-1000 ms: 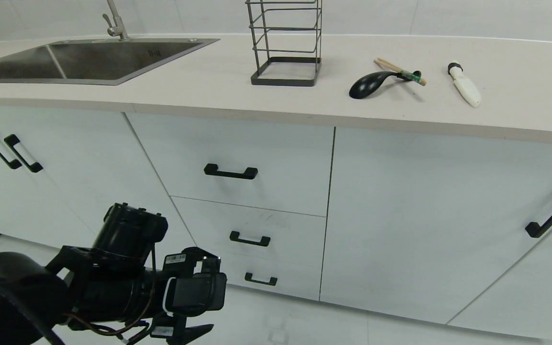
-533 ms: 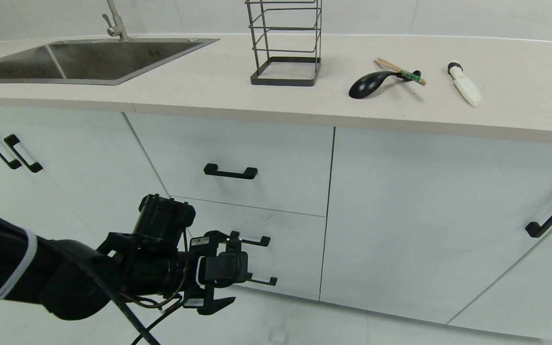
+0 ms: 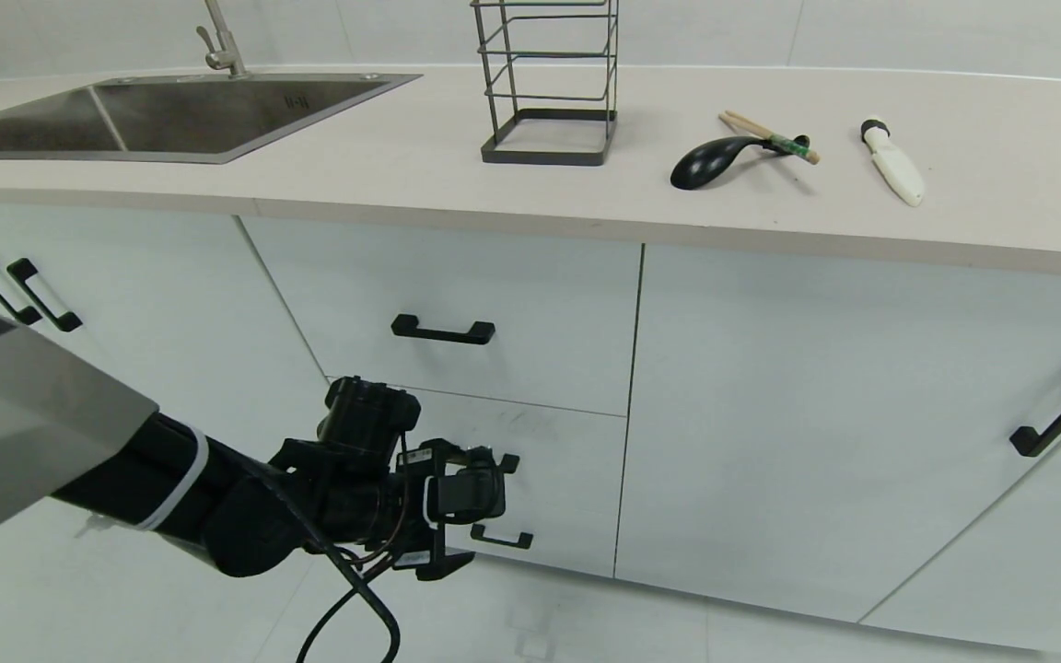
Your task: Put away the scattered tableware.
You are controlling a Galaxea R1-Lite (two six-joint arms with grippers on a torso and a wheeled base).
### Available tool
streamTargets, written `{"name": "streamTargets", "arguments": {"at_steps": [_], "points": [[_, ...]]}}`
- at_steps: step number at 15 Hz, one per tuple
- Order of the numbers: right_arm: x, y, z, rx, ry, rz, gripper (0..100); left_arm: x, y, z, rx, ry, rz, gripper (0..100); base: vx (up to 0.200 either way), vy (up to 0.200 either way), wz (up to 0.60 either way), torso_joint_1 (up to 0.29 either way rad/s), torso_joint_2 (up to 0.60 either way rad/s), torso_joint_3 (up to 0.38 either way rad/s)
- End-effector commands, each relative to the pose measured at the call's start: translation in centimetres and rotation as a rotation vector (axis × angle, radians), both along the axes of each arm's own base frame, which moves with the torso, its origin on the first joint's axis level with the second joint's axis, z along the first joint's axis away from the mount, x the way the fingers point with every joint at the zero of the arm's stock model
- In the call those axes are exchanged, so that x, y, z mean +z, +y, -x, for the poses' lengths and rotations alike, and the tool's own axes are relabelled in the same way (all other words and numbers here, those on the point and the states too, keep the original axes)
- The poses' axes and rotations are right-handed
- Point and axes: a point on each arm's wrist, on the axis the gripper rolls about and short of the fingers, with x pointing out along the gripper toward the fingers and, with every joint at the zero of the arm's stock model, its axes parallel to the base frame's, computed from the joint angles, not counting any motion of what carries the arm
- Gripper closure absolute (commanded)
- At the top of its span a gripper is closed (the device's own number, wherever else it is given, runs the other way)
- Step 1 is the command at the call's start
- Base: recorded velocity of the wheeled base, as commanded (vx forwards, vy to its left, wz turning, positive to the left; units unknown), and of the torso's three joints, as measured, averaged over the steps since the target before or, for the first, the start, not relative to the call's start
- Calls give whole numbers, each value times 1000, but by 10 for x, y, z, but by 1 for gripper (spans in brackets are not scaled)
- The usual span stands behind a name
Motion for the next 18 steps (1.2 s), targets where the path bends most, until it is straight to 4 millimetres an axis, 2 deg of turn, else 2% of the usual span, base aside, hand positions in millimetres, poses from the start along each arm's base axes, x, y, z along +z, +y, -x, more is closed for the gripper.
{"name": "streamTargets", "arguments": {"at_steps": [1, 10, 18], "points": [[0, 0, 0, 0, 2, 0, 0, -13, -2, -5, 26, 13, 1, 0, 0, 0, 0, 0, 0, 0], [0, 0, 0, 0, 2, 0, 0, -31, -8, -39, 1, -39, -19, 0, 0, 0, 0, 0, 0, 0], [0, 0, 0, 0, 2, 0, 0, -46, -4, -56, 28, -34, -20, 0, 0, 0, 0, 0, 0, 0]]}}
